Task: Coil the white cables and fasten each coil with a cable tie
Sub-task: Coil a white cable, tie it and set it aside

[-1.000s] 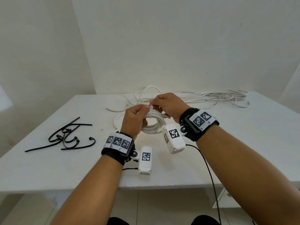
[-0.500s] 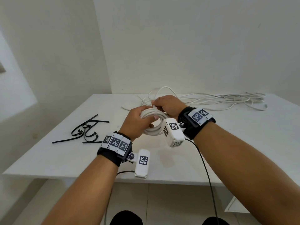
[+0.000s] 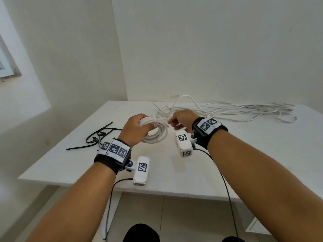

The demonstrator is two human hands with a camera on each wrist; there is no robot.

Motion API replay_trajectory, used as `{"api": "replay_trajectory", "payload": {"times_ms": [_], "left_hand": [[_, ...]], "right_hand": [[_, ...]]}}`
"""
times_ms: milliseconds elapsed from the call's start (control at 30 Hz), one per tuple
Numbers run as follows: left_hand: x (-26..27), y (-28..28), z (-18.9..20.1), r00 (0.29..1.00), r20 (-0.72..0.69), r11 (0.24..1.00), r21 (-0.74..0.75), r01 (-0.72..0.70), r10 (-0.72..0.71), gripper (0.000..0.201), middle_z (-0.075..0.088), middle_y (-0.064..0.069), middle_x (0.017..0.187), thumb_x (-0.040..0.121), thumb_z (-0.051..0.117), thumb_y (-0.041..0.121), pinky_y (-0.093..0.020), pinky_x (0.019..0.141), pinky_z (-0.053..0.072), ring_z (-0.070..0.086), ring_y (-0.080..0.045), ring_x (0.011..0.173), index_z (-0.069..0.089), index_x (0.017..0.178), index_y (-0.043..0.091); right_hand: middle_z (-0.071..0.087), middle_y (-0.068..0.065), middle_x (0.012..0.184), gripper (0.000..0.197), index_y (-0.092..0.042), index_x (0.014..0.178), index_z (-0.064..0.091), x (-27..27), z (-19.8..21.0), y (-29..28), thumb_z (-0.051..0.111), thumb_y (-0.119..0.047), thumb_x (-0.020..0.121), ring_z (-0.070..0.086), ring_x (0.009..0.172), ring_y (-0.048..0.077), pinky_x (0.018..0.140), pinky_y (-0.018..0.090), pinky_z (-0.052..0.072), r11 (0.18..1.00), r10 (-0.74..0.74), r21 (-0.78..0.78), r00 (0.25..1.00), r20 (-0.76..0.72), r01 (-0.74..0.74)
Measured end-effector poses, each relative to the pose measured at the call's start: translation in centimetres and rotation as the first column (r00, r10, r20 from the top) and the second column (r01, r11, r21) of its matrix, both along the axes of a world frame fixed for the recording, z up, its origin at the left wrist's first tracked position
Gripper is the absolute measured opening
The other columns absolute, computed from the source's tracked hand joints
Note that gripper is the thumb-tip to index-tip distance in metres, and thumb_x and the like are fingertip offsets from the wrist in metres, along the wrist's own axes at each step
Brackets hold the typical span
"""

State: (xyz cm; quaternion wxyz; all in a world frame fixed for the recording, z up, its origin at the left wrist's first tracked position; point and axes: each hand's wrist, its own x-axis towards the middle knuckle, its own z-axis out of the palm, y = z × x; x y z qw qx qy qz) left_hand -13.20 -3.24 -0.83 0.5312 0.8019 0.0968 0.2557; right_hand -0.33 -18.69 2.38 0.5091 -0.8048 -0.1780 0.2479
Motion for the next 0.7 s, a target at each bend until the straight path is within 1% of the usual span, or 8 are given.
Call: {"api": "replay_trajectory", "payload": {"times_ms": [100, 167, 300, 400, 467, 533, 633, 700], "left_hand": [[-0.2, 2.2, 0.1, 0.997, -0.028, 0.997, 0.027, -0.074, 0.075, 0.01, 0.058, 0.009, 0.059, 0.083, 0.076, 0.023, -0.028, 0.055, 0.042, 0.051, -0.01, 0.052, 0.068, 0.087, 0.018], [-0.3, 3.2, 0.8, 0.996, -0.019, 0.996, -0.036, -0.085, 0.085, 0.011, 0.055, 0.004, 0.057, 0.09, 0.065, 0.024, -0.028, 0.056, 0.039, 0.048, -0.016, 0.054, 0.067, 0.087, 0.014], [0.0, 4.9, 2.1, 0.993, -0.057, 0.994, 0.06, -0.096, 0.099, 0.039, 0.055, -0.006, 0.062, 0.083, 0.036, 0.017, -0.033, 0.066, 0.037, 0.048, -0.021, 0.062, 0.064, 0.097, -0.008], [0.8, 7.3, 2.0, 0.984, -0.128, 0.992, 0.053, -0.118, 0.124, 0.035, 0.068, 0.0, 0.08, 0.092, 0.038, 0.011, -0.034, 0.077, 0.043, 0.058, -0.017, 0.076, 0.061, 0.119, 0.015], [1.4, 9.0, 2.0, 0.979, -0.173, 0.986, 0.144, -0.081, 0.106, 0.032, 0.071, 0.002, 0.092, 0.098, 0.039, 0.013, -0.029, 0.082, 0.044, 0.061, -0.015, 0.086, 0.054, 0.125, 0.019], [2.1, 10.7, 2.1, 0.967, -0.224, 0.97, 0.235, -0.065, 0.119, 0.03, 0.071, 0.005, 0.096, 0.101, 0.041, 0.015, -0.025, 0.077, 0.044, 0.061, -0.013, 0.085, 0.048, 0.129, 0.022], [3.4, 13.6, 2.1, 0.919, -0.33, 0.918, 0.389, -0.076, 0.216, 0.027, 0.073, 0.016, 0.096, 0.098, 0.047, 0.028, -0.034, 0.077, 0.046, 0.058, -0.014, 0.071, 0.045, 0.125, 0.032], [4.5, 15.8, 2.1, 0.865, -0.393, 0.857, 0.51, -0.078, 0.312, 0.017, 0.071, 0.023, 0.095, 0.096, 0.049, 0.036, -0.037, 0.089, 0.045, 0.063, -0.014, 0.085, 0.045, 0.113, 0.034]], "right_hand": [[0.061, 0.006, 0.092, 0.015, -0.009, 0.096, 0.062, 0.2, -1.1, -0.3, 0.051, -0.019, 0.097, 0.055, 0.079, 0.022, 0.055, 0.024, 0.039, 0.902, 0.128, -0.431, 0.976, 0.179, -0.039], [0.06, 0.013, 0.111, 0.024, -0.008, 0.11, 0.059, -0.1, -2.0, 0.0, 0.058, -0.028, 0.096, 0.058, 0.097, 0.028, 0.063, 0.026, 0.043, 0.798, 0.238, -0.601, 0.938, 0.252, -0.041], [0.048, 0.017, 0.144, 0.076, -0.008, 0.14, 0.049, -0.7, -3.0, 1.7, 0.058, -0.062, 0.088, 0.047, 0.131, 0.033, 0.1, 0.036, 0.041, 0.726, 0.305, -0.687, 0.896, 0.324, 0.001], [0.038, 0.011, 0.153, 0.096, -0.015, 0.15, 0.037, -1.2, -2.8, 2.8, 0.053, -0.079, 0.08, 0.037, 0.139, 0.033, 0.109, 0.038, 0.032, 0.692, 0.368, -0.72, 0.882, 0.294, -0.049], [0.019, 0.012, 0.162, 0.107, -0.016, 0.157, 0.018, -1.2, -2.6, 3.4, 0.047, -0.083, 0.079, 0.022, 0.148, 0.035, 0.116, 0.042, 0.022, 0.654, 0.396, -0.755, 0.868, 0.301, -0.037], [0.001, 0.01, 0.166, 0.117, -0.019, 0.158, 0.0, -1.0, -2.7, 4.1, 0.045, -0.088, 0.075, 0.007, 0.152, 0.035, 0.121, 0.046, 0.011, 0.62, 0.387, -0.784, 0.88, 0.275, -0.027], [-0.013, 0.009, 0.165, 0.128, -0.024, 0.157, -0.013, 0.1, -3.7, 5.8, 0.039, -0.097, 0.065, -0.007, 0.151, 0.038, 0.121, 0.057, 0.006, 0.552, 0.367, -0.833, 0.905, 0.217, -0.024], [-0.016, 0.015, 0.163, 0.135, -0.024, 0.156, -0.016, 1.0, -4.5, 6.7, 0.035, -0.102, 0.057, -0.009, 0.15, 0.042, 0.12, 0.061, 0.006, 0.511, 0.371, -0.86, 0.904, 0.21, -0.01]]}}
